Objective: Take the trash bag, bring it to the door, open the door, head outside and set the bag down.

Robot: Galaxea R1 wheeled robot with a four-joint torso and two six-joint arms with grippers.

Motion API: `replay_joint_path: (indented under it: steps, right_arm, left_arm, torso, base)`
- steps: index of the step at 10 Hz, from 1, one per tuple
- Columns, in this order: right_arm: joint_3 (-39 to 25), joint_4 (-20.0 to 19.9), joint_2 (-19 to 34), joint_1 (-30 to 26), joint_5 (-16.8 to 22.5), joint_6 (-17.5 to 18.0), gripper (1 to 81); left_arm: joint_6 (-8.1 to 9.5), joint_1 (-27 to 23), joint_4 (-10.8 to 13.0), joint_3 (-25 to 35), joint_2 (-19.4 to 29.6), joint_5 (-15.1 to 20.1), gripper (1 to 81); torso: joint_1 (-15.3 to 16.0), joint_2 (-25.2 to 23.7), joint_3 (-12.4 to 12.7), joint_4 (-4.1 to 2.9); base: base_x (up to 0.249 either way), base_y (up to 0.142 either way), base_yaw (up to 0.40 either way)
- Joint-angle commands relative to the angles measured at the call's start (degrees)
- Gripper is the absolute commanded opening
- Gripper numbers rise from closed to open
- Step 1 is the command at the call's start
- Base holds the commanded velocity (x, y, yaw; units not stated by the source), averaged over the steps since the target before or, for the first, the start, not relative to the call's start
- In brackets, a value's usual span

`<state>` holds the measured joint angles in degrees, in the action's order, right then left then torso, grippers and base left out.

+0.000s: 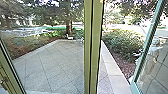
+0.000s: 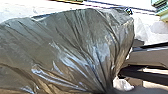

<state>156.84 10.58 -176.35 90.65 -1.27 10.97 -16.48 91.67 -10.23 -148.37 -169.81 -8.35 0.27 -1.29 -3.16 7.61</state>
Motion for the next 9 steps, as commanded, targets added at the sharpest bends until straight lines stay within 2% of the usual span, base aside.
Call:
replay_joint_path:
  steps: [1, 5, 6, 9]
  right_arm:
    - [-0.32, -0.21, -0.61, -2.09, 3.20, -0.16, 81.1]
    - [-0.23, 0.05, -0.61, -1.83, 3.29, -0.50, 81.1]
    - [-0.32, 0.32, -0.61, -1.39, 3.29, -1.73, 81.1]
    - [-0.41, 0.32, -0.70, -0.24, 3.20, -2.01, 81.1]
  left_arm:
    - [-0.48, -1.89, 0.56, 0.54, 0.09, 3.17, 1.0]
    - [-0.48, -1.89, 0.56, 0.54, 0.17, 3.25, 1.0]
    - [-0.48, -1.89, 0.56, 0.54, 0.17, 3.25, 1.0]
    - [-0.48, -1.89, 0.56, 0.45, 0.17, 3.34, 1.0]
  torso:
    - [0.00, 0.00, 0.00, 0.00]
    - [0.00, -0.02, 0.00, 0.00]
    - [0.00, 0.00, 0.00, 0.00]
    - [0.00, 0.00, 0.00, 0.00]
  base:
    - [0.000, 0.000, -0.244]
    - [0.000, 0.000, -0.239]
    - [0.000, 0.000, -0.191]
    - [0.000, -0.021, -0.093]
